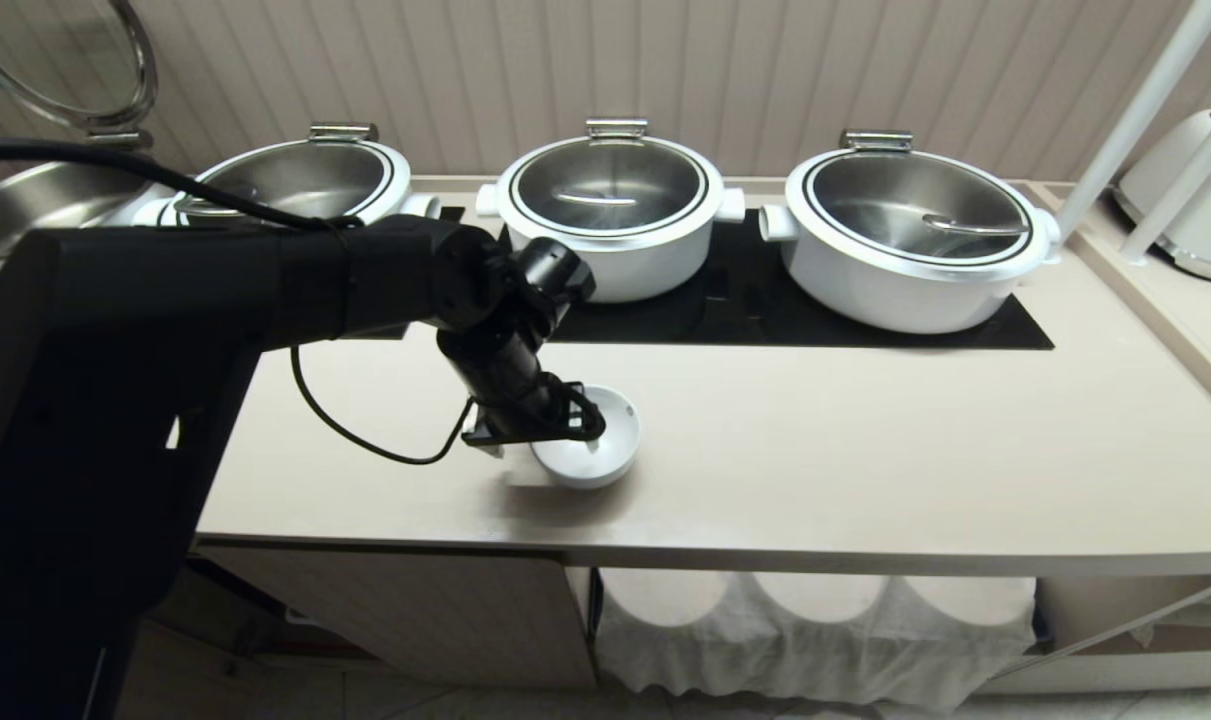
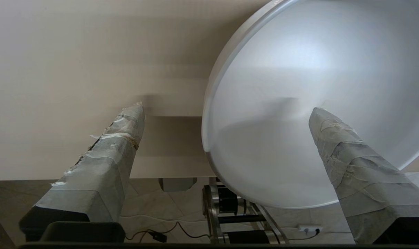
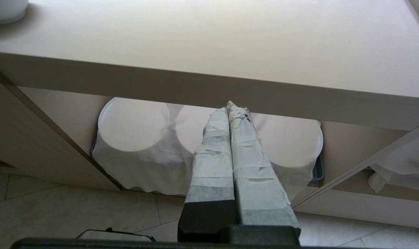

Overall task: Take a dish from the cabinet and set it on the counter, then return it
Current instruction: Pick up the bowl from the table

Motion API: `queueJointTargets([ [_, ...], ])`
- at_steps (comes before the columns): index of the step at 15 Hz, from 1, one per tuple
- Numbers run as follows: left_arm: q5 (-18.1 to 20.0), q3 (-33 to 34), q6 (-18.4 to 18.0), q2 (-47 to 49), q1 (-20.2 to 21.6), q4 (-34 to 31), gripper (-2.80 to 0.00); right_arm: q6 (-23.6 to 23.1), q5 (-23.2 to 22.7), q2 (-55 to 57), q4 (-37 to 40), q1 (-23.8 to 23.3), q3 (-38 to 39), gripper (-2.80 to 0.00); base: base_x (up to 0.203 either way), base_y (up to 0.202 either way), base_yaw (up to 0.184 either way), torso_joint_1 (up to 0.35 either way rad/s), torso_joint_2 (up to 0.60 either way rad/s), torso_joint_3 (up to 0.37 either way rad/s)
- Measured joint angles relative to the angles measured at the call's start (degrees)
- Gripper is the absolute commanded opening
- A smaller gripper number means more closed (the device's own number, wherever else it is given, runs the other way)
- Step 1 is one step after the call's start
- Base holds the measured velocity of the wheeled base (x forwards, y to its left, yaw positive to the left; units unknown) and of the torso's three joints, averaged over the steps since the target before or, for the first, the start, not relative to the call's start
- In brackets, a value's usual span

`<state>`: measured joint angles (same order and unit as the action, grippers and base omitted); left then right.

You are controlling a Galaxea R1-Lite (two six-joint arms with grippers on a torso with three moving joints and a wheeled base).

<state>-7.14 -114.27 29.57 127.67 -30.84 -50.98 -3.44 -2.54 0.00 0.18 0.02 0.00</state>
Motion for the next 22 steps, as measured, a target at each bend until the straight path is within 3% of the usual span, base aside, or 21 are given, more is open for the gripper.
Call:
queueJointTargets([
  [7, 0.1, 0.0, 0.0, 0.1, 0.1, 0.0, 0.00, 0.0, 0.0, 0.0, 0.0, 0.0, 0.0, -2.80, 0.000, 0.000, 0.000, 0.000, 0.00, 0.000],
  [8, 0.1, 0.0, 0.0, 0.1, 0.1, 0.0, -2.80, 0.0, 0.0, 0.0, 0.0, 0.0, 0.0, -2.80, 0.000, 0.000, 0.000, 0.000, 0.00, 0.000],
  [22, 0.0, 0.0, 0.2, 0.3, 0.7, -0.1, -2.80, 0.0, 0.0, 0.0, 0.0, 0.0, 0.0, -2.80, 0.000, 0.000, 0.000, 0.000, 0.00, 0.000],
])
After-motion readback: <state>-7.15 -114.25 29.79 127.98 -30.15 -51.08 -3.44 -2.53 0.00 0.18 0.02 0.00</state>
